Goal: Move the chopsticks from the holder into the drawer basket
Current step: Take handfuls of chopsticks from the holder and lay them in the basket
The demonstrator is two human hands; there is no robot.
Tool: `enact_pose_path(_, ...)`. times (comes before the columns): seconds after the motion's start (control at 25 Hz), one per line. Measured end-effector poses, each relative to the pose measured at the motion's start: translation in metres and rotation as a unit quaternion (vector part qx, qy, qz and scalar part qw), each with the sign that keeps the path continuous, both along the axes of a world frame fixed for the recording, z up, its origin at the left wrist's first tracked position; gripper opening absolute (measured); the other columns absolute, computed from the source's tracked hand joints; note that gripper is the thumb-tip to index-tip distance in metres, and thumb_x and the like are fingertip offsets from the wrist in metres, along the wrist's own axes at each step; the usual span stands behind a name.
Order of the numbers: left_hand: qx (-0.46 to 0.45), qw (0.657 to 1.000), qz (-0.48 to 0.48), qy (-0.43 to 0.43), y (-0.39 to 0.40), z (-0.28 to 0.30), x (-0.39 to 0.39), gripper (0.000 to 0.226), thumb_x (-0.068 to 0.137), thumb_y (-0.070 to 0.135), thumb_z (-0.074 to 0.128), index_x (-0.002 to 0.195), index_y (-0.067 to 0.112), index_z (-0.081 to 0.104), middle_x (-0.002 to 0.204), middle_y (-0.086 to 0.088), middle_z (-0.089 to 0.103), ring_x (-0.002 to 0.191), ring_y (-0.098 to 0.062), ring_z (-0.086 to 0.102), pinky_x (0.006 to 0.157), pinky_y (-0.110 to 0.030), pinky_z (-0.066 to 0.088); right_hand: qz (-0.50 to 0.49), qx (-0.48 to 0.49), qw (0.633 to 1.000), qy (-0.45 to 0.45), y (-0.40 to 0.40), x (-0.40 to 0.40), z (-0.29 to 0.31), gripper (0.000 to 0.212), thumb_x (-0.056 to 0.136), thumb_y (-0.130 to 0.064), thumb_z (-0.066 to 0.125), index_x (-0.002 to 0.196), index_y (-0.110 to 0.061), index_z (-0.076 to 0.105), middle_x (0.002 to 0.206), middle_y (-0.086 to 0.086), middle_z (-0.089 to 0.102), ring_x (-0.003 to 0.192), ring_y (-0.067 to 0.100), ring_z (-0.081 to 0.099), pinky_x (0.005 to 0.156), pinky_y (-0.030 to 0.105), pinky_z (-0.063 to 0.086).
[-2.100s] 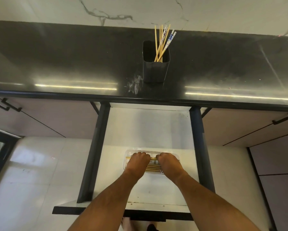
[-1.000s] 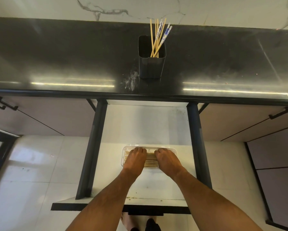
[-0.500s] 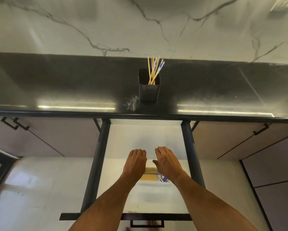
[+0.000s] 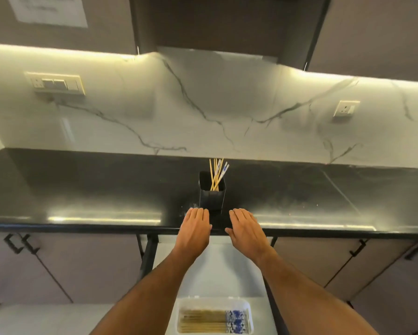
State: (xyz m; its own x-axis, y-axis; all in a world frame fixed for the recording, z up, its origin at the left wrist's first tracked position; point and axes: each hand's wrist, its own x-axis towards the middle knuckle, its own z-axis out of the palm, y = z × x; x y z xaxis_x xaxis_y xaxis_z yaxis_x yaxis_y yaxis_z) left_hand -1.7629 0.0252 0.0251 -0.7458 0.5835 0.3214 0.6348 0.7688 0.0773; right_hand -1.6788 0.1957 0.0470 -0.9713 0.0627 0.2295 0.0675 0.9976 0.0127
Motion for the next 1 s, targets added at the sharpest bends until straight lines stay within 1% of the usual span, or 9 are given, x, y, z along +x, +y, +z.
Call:
enact_pose_path(0.16,0.036,0.999,-0.004,0.034,0.016,0.040,-0.031,0.045,0.101,0.041,0.052,0.137,0.014,0.048,0.133,-0.007,0.059,0.125,-0.023,0.054,0.118,-0.041,0.035,-0.003,0.009,0.999,0.053,0.015,-0.031,0.041,0.055,0.101,-0.042,0.054,0.145,-0.010,0.047,0.143,0.009,0.056,0.133,0.024,0.051,0.118,0.038,0.037)
enact_pose_path(0.4,0.043,0.997,-0.008,0.059,0.053,0.068,-0.082,0.036,0.100,0.036,0.056,0.130,0.016,0.054,0.125,-0.003,0.062,0.118,-0.018,0.056,0.116,-0.040,0.038,0.003,-0.004,0.996,0.087,0.042,-0.087,0.062,0.051,0.099,-0.039,0.058,0.142,-0.012,0.050,0.138,0.006,0.059,0.129,0.020,0.054,0.114,0.034,0.041)
enact_pose_path(0.56,0.043,0.998,-0.005,0.045,0.085,0.058,-0.129,0.034,0.100,0.033,0.055,0.131,0.018,0.054,0.128,-0.002,0.060,0.120,-0.017,0.055,0.116,-0.038,0.038,0.015,-0.040,0.995,0.090,0.067,-0.137,0.056,0.045,0.098,-0.035,0.061,0.136,-0.012,0.054,0.134,0.005,0.061,0.123,0.018,0.057,0.108,0.032,0.045)
enact_pose_path(0.76,0.032,0.998,0.002,0.047,0.118,0.032,-0.181,0.037,0.099,0.039,0.058,0.129,0.017,0.057,0.125,-0.004,0.063,0.115,-0.018,0.057,0.112,-0.037,0.042,0.021,-0.094,0.991,0.090,0.097,-0.200,0.036,0.041,0.099,-0.033,0.060,0.135,-0.014,0.054,0.132,0.004,0.061,0.117,0.016,0.057,0.101,0.028,0.049)
enact_pose_path(0.88,0.041,0.999,0.019,0.022,0.131,0.019,-0.204,0.039,0.098,0.039,0.060,0.129,0.015,0.056,0.125,-0.005,0.063,0.115,-0.020,0.058,0.111,-0.037,0.042,0.014,-0.128,0.989,0.077,0.110,-0.230,0.023,0.044,0.099,-0.031,0.060,0.138,-0.010,0.051,0.134,0.007,0.058,0.120,0.019,0.054,0.104,0.030,0.049)
enact_pose_path(1.0,0.035,0.999,0.013,0.006,0.143,0.008,-0.223,0.041,0.098,0.039,0.060,0.131,0.014,0.054,0.127,-0.006,0.062,0.117,-0.021,0.057,0.110,-0.037,0.042,-0.007,-0.160,0.985,0.062,0.117,-0.253,0.013,0.045,0.101,-0.031,0.058,0.139,-0.009,0.049,0.135,0.008,0.056,0.121,0.021,0.053,0.106,0.031,0.046)
